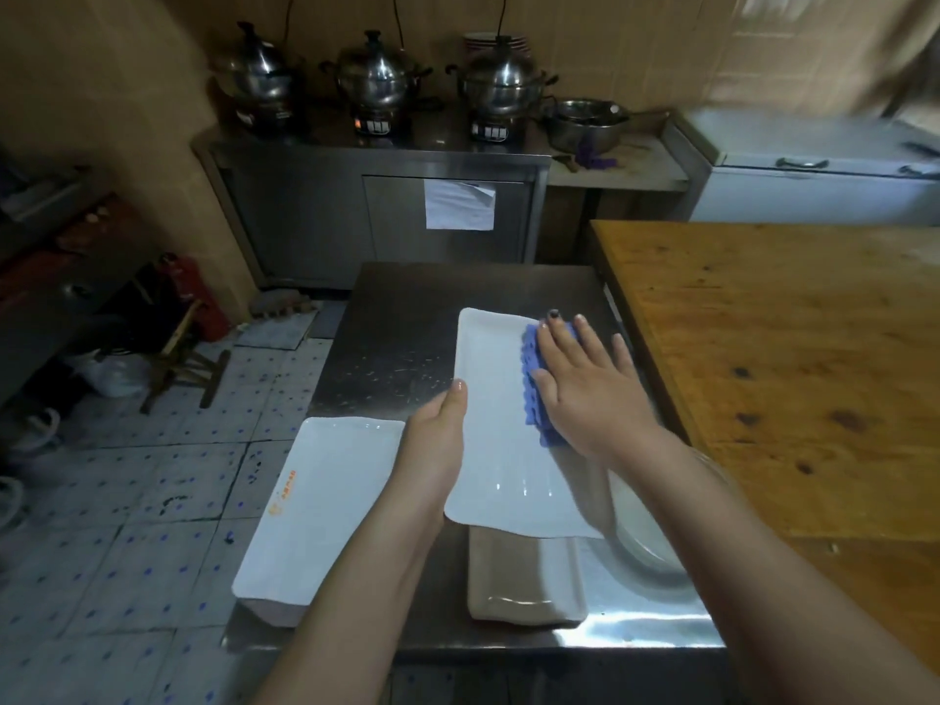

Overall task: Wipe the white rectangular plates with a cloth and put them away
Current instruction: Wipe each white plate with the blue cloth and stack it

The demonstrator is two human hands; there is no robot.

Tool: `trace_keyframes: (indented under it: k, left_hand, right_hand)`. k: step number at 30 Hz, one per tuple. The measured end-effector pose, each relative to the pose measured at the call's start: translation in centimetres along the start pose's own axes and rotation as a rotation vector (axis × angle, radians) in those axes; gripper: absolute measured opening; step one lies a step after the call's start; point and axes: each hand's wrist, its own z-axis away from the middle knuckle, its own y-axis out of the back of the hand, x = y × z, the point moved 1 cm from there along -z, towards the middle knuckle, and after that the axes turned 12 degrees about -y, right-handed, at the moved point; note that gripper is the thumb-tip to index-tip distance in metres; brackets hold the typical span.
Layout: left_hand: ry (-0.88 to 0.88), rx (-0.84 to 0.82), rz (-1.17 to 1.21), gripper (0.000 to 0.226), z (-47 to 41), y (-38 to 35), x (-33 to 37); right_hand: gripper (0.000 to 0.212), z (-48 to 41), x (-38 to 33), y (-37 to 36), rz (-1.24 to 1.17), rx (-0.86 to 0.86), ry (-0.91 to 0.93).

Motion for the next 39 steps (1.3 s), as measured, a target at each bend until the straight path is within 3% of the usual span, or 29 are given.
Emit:
trace_keyframes:
  k: [7, 14, 17, 20, 22, 27, 30, 36, 39]
  left_hand:
    - [0.023, 0.029, -0.011, 0.034, -1.3, 2.4, 0.3]
    - [0.005, -0.022, -0.055, 0.035, -1.0, 2.3, -0.2]
    - [-0.002, 0.022, -0.031, 0.032, -1.2, 2.3, 0.3]
    - [-0.026, 0.034, -0.042, 0.032, -1.3, 1.0, 0.5]
    - [-0.021, 0.008, -0.068, 0.033, -1.1, 0.0, 0.3]
    - [0.009, -0.038, -0.108, 0.033, -0.5, -1.7, -0.5]
    - [-0.006, -0.008, -0.142, 0.032, -0.7, -1.8, -0.5]
    - [-0.040, 0.067, -0.026, 0.032, -0.3, -2.3, -0.5]
    - [-0.009, 0.095, 0.051, 0.034, 0.1, -2.2, -0.2]
  right_hand:
    - [0.059, 6.8, -3.0, -1.6, 0.005, -0.011, 0.023]
    - [0.054, 1.4, -2.9, -0.4, -0.082, 0.005, -0.122]
    - [0.056, 3.7, -3.1, -1.4, -0.076, 0.076, -0.046]
    - [0.057, 6.7, -2.2, -3.1, -0.095, 0.000, 0.032]
    - [0.057, 5.9, -0.9, -3.2, -0.122, -0.033, 0.011]
    - [0.055, 0.6, -0.6, -1.4, -0.132, 0.063, -0.145]
    - [0.056, 0.2, -1.9, -1.6, -0.206, 0.007, -0.147]
    - [0.056, 5.3, -4.9, -2.1, -0.523, -0.119, 0.080]
    - [0.055, 7.5, -4.8, -1.5, -0.453, -0.121, 0.173]
